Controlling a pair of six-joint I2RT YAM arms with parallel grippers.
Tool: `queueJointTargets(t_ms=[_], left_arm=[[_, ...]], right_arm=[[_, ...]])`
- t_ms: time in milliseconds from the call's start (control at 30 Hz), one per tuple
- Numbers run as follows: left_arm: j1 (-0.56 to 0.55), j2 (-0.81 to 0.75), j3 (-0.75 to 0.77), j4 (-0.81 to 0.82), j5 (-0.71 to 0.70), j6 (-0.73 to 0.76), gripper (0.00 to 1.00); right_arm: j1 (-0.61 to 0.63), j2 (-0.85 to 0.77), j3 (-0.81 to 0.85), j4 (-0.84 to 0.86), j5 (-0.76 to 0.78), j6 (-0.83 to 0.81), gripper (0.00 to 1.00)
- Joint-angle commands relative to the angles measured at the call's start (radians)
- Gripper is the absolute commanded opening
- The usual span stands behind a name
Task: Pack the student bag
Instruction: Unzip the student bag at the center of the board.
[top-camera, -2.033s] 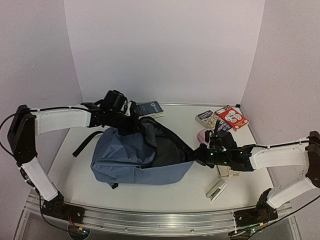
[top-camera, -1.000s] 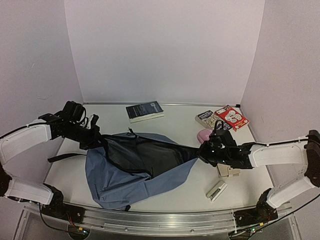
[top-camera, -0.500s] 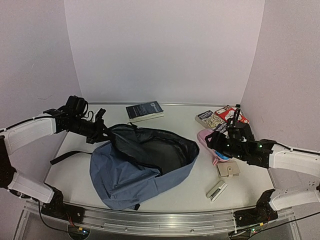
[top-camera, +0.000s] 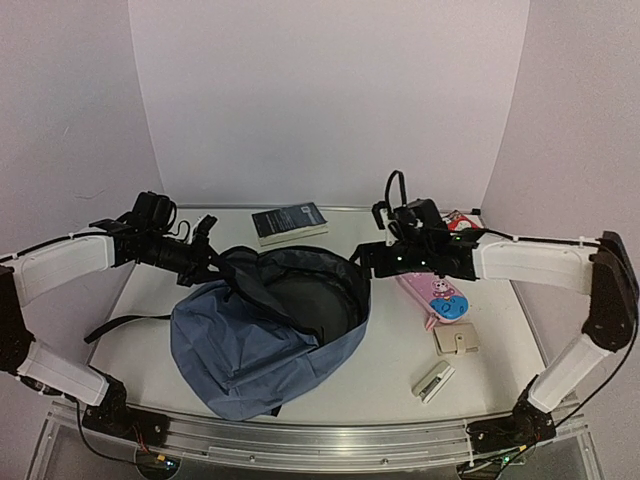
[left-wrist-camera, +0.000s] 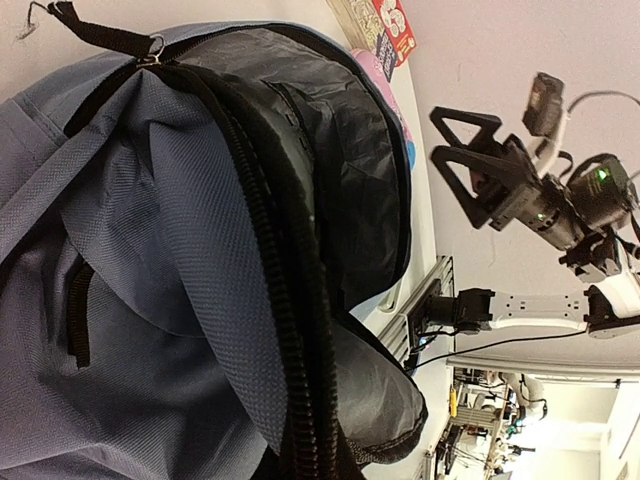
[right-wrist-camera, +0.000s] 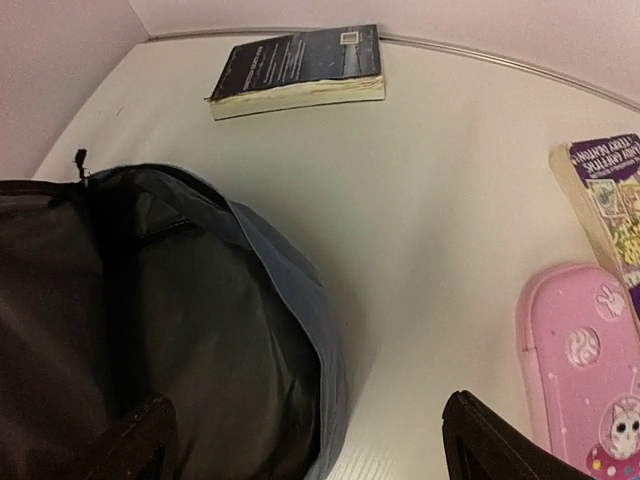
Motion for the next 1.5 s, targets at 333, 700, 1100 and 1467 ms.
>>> queueJointTargets(t_ms=[333, 700, 1100, 1467], left_arm=[[-0.001, -0.024, -0.020, 0.043, 0.039, -0.028, 0.00], [0.004, -0.032, 0.063, -0.077, -0.174, 0.021, 0.00], [0.033, -0.005, 0.131, -0.205, -0.242, 0.076, 0.00], [0.064, -0.015, 0.005, -0.135, -0.207, 0.027, 0.00]], right_arm=[[0.004, 0.483, 0.450, -0.022, -0.086, -0.274, 0.77], [-0.012, 0.345, 0.288, -0.011, 0.081, 0.041, 0.00], [-0.072, 0.007, -0.152, -0.074, 0.276, 0.374, 0.00], [-0.101, -0.083, -0.290, -0.078, 0.320, 0.482, 0.00]])
